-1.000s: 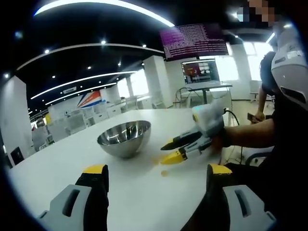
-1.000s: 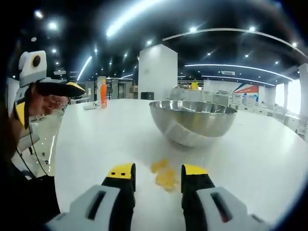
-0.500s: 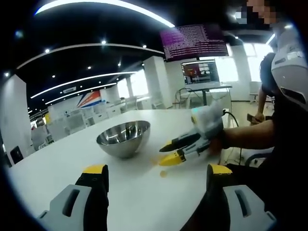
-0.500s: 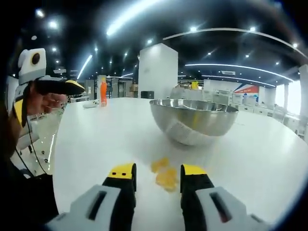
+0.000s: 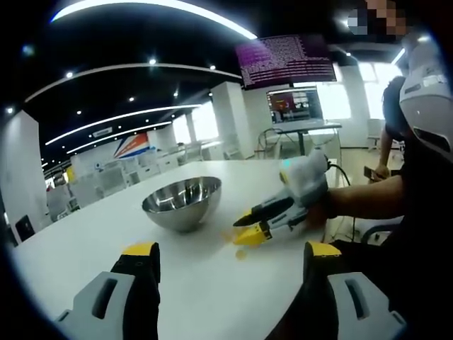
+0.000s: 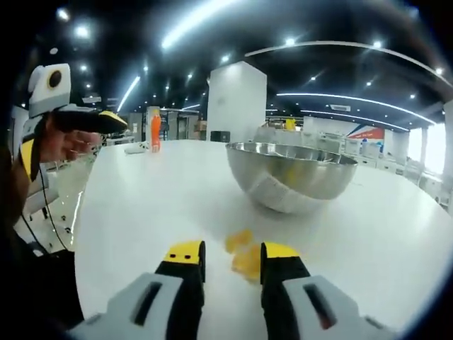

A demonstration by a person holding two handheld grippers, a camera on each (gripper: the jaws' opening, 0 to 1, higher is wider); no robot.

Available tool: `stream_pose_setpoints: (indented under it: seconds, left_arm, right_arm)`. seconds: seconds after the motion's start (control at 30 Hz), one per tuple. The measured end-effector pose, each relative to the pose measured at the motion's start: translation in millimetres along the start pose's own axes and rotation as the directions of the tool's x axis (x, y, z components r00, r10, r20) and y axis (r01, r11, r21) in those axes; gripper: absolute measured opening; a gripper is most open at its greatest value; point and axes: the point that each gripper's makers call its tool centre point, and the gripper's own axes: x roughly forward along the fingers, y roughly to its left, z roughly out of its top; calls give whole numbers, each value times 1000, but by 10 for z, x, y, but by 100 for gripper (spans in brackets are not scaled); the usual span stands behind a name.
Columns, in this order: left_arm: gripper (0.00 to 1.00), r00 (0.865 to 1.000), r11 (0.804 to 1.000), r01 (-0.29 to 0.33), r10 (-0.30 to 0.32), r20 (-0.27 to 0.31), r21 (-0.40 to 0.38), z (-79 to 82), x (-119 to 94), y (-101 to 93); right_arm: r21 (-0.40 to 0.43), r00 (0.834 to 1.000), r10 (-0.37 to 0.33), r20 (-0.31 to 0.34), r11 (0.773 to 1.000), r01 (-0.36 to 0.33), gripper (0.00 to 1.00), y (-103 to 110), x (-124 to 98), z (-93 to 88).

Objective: Pick up the QQ candy scattered on the table and place it into the stainless steel bowl on the table

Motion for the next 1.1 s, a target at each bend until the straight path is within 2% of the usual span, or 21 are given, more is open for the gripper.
stream_pose_setpoints:
  seconds: [0.17, 0.27, 0.33, 0.37, 0.47, 0.6, 0.83, 0.97, 1.1]
  left_arm:
    - [83, 1000, 1000, -19, 19, -5, 1, -16, -3, 55]
    - [83, 1000, 1000, -16, 16, -3, 0, -14, -2, 51]
    - [83, 1000, 1000, -13, 13, -3, 2, -12, 0, 45]
    - [83, 1000, 1000, -13, 13, -2, 2, -10, 1, 44]
    - [83, 1000, 1000, -14, 14, 0, 1, -3, 2, 48]
    - [83, 1000, 1000, -14, 14, -2, 2, -7, 0, 47]
    - [83, 1000, 1000, -17, 17, 8, 8, 33, -21, 40]
    - [83, 1000, 1000, -28, 28, -4, 5, -8, -32, 76]
    - [83, 1000, 1000, -25, 25, 1, 2, -2, -26, 72]
  right_arm:
    - [4, 1000, -7, 12, 1000, 7, 5, -30, -2, 28]
    - [17, 1000, 2, 11, 1000, -2, 6, -20, 4, 25]
    - [8, 1000, 8, 18, 1000, -8, 16, -1, 17, 32]
    - [5, 1000, 8, 16, 1000, -8, 17, 3, 24, 28]
    - [1, 1000, 8, 13, 1000, -8, 14, -2, 26, 16]
    - [-31, 1000, -3, 12, 1000, 4, 2, -39, 33, 16]
    - [-47, 1000, -5, 11, 999, 5, 0, -11, 16, 11]
    - [-64, 1000, -9, 13, 998, 10, 0, 10, 7, 13]
    - [-48, 1000, -11, 15, 999, 12, 0, -32, 0, 22]
